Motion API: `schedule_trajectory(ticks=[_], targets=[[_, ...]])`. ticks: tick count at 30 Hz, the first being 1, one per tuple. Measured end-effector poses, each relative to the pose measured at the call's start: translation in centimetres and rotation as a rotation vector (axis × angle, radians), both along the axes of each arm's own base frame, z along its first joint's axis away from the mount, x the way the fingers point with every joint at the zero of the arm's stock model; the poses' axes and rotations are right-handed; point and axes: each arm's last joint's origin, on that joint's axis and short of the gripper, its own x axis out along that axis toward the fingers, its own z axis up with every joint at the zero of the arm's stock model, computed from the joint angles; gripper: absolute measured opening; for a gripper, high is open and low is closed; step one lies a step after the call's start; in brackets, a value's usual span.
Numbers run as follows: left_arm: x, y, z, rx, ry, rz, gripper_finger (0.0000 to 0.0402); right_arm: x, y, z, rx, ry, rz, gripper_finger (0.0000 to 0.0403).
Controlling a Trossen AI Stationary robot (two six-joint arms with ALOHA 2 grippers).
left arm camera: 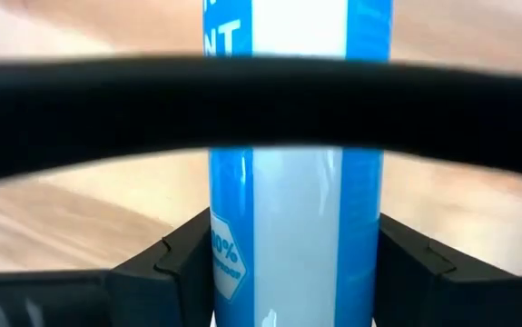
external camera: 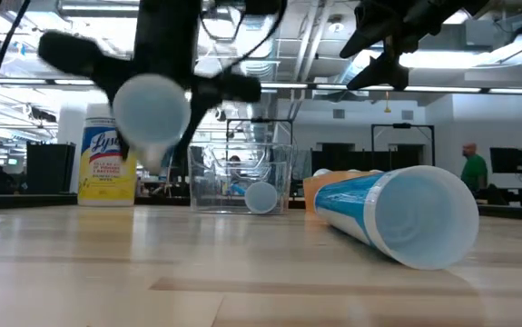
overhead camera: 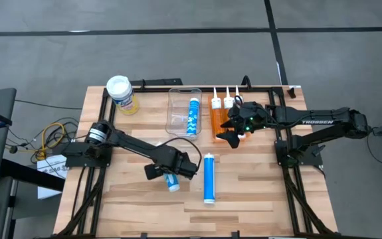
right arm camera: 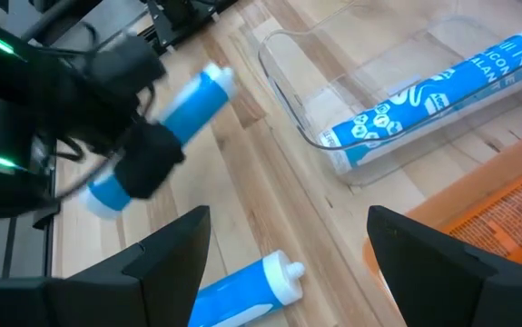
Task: Pick & place silicon tubes, Sealant and Lysol wipes
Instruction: Put the left blue sealant into the transparent bin
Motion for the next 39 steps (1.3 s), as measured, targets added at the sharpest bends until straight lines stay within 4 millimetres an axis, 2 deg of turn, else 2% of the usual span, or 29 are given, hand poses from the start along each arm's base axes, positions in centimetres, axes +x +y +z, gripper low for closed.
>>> schedule_trajectory(ticks=[5,8,12,16,22,24,29,33,39], targets=[[-0.4,0.0,5.6,0.119,-0.008,-0.028,0.0200,0.0,0.0,0.0,0.000,-0.001,0.000,0.0291],[-0.1,1.2,8.5,0.221,-0.050,-0.078,0.0200,0.0,0.0,0.0,0.000,-0.001,-0.001,0.0291],[0.7,4.9,11.4,0.403,-0.146,-0.141,0.0200,0.0,0.0,0.0,0.001,-0.002,-0.002,0.0291],[0.6,9.6,12.7,0.501,-0.072,-0.218,0.0200,0.1,0.0,0.1,0.006,-0.012,-0.008,0.0291],[0.8,16.6,12.8,0.545,0.012,-0.304,0.0200,0.3,-0.1,0.5,0.022,-0.058,-0.024,0.0291],[1.3,18.7,12.9,0.580,-0.006,-0.331,0.0200,0.4,-0.1,0.6,0.020,-0.076,-0.025,0.0291],[1.4,22.8,12.6,0.613,-0.012,-0.387,0.0200,0.5,-0.1,0.8,0.017,-0.099,-0.025,0.0291],[1.5,24.3,10.5,0.551,0.000,-0.411,0.0200,0.6,-0.1,0.8,0.017,-0.103,-0.025,0.0291],[2.2,24.6,6.2,0.457,-0.057,-0.432,0.0200,0.6,-0.1,0.8,0.016,-0.105,-0.025,0.0291]])
